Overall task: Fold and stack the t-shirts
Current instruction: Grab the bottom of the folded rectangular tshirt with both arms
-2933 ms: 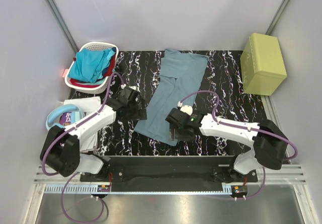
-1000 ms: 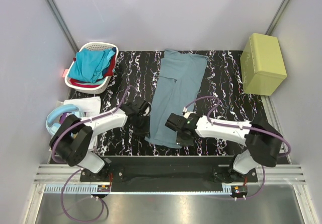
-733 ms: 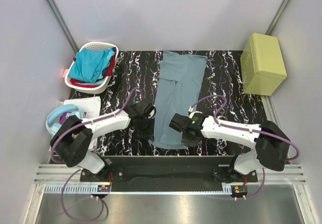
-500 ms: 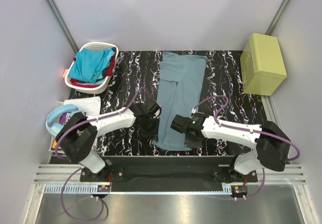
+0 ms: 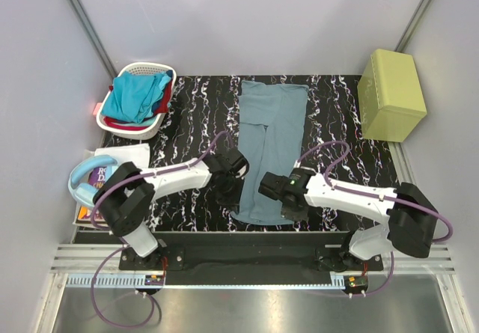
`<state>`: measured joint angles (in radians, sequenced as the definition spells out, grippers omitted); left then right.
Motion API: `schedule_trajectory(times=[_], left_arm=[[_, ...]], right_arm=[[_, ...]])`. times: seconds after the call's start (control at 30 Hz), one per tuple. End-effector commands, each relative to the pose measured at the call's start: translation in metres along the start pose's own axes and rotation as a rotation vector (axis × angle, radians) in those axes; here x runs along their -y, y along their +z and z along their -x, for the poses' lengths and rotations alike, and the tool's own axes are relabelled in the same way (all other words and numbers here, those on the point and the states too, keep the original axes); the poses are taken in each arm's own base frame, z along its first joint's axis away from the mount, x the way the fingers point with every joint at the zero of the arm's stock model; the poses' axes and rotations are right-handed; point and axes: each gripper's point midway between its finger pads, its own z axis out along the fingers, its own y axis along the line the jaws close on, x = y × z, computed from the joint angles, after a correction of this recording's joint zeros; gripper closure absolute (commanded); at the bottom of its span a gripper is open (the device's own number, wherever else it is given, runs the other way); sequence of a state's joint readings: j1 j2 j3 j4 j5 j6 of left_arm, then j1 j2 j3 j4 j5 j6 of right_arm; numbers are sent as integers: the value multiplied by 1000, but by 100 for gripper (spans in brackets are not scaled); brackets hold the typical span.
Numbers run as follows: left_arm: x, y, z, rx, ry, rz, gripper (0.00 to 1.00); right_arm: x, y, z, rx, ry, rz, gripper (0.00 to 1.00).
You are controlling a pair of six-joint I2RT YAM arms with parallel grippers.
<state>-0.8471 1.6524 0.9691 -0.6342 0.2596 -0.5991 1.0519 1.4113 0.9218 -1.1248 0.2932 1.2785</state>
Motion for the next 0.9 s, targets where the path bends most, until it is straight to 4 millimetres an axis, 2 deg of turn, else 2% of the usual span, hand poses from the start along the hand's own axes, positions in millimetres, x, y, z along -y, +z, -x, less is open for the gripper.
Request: schedule_trajectory(times=[0.0,0.13,0.33,0.43,0.57,0.7,0.87], left_arm=[[12,-38,37,197,45,10,86],[15,-59,58,293,58,42,87],[15,-68,71,337,51,82,92],[12,-73,79,371,39,108,93],[8,-80,83,390,40,136,93],[4,-87,88,409,30,156,93],[6,-95,95,433,31,156,93]], right_arm=[[-19,-30,42,176,67,67,100],[-35,-34,53,205,23,59,100],[-41,-28,62,216,17,23,100],[-32,-26,68,216,45,15,100],[-9,-23,74,224,95,-7,100],[15,-34,82,267,135,-26,100],[20,-39,85,277,152,-25,100]])
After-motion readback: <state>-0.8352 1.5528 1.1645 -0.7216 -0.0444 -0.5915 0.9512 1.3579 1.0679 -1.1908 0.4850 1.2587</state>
